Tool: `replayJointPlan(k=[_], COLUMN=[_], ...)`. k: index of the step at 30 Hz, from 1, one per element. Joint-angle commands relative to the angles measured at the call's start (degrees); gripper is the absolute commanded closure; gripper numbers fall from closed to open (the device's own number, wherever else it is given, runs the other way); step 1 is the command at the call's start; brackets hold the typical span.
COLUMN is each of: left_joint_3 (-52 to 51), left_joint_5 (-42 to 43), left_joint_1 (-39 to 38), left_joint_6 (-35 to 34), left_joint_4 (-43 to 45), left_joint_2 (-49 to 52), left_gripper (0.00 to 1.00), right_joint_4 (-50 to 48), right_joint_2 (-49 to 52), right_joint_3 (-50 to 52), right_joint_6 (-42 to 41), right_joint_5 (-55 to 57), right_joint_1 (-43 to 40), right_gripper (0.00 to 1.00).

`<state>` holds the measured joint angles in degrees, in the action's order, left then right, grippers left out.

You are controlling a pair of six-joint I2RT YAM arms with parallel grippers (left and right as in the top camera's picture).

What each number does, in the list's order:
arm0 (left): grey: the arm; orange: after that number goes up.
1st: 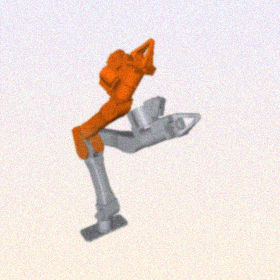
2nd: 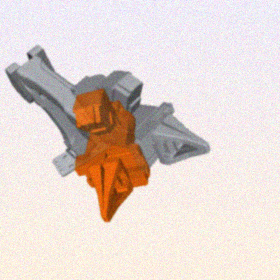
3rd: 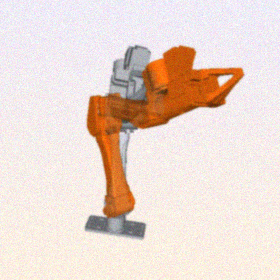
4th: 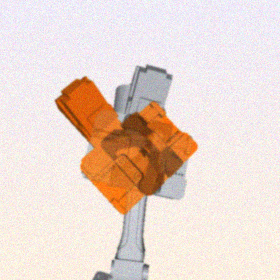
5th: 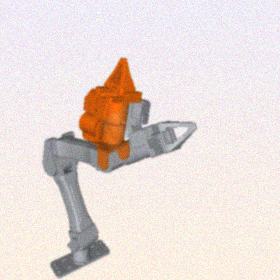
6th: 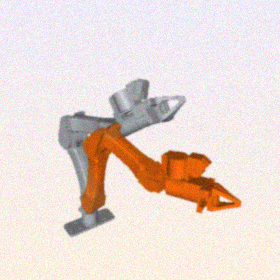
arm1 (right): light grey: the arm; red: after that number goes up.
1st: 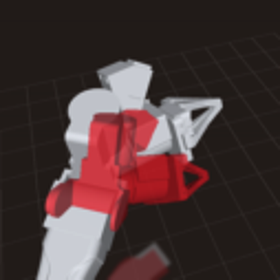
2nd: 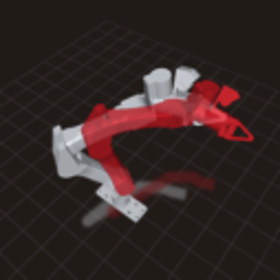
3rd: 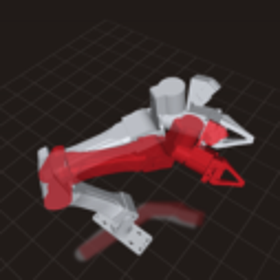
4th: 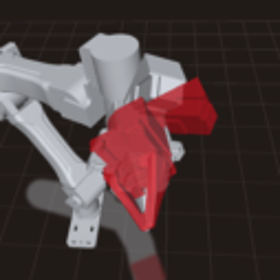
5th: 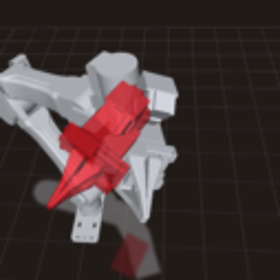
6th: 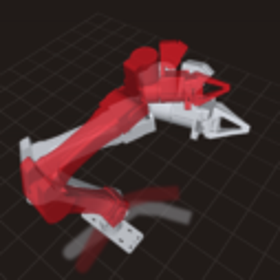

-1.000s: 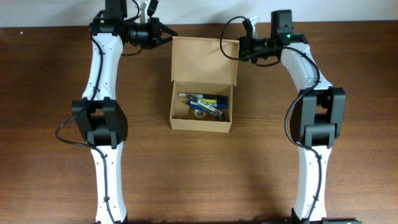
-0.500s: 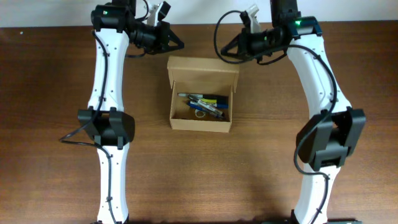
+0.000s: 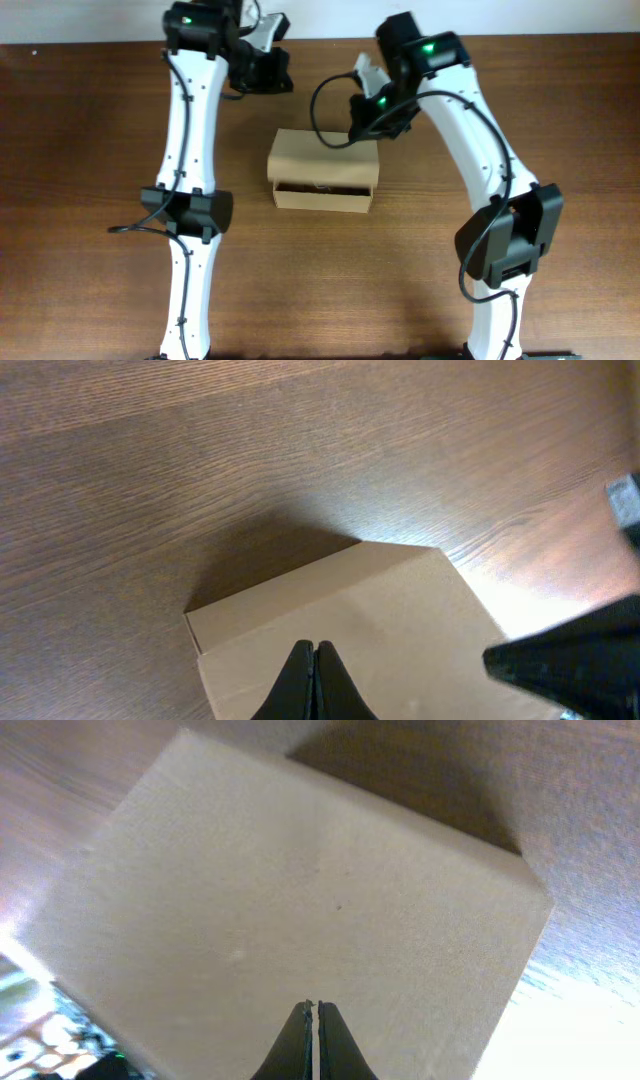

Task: Pack container
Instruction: 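Fold the lid forward over the box and press it down with both grippers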

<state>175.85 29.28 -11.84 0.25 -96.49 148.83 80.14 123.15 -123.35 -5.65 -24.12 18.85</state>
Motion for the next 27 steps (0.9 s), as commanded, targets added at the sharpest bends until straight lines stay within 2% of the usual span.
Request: replayJointPlan(k=[1, 6, 13, 19, 23, 27], left_joint_3=[0.4, -5.2, -29.4, -47.7, -58.8, -68.7], left_joint_5=[-7.6, -15.9, -25.6, -23.3, -16.4, -15.8], left_joint_1=[-2.5, -5.4, -6.7, -6.9, -7.4, -7.4], left_joint_6=[0.4, 0.2, 0.7, 1.9, 5.9, 5.9], left_joint_4=[-0.2, -0.2, -0.2, 2.7, 11.5, 19.5], left_joint_2=[-5.3, -11.6, -27.4, -32.8, -32.8, -32.8], left_gripper=[0.99, 0.99, 0.98, 0.99, 0.98, 0.98], right_joint_4=[1.3, 3.5, 6.9, 6.7, 6.2, 5.6], right_joint_2=[-3.6, -4.9, -5.1, -5.0, -5.0, -4.7], right_joint_3=[-0.9, -0.9, -0.9, -0.8, -0.7, -0.4], right_joint_6=[0.9, 0.9, 1.0, 1.2, 1.2, 1.2], right_joint_5=[8.2, 9.7, 12.5, 15.7, 16.3, 16.3], right_joint_1=[2.4, 3.7, 4.0, 5.9, 6.7, 6.6], right_gripper=[0.96, 0.96, 0.96, 0.96, 0.96, 0.96])
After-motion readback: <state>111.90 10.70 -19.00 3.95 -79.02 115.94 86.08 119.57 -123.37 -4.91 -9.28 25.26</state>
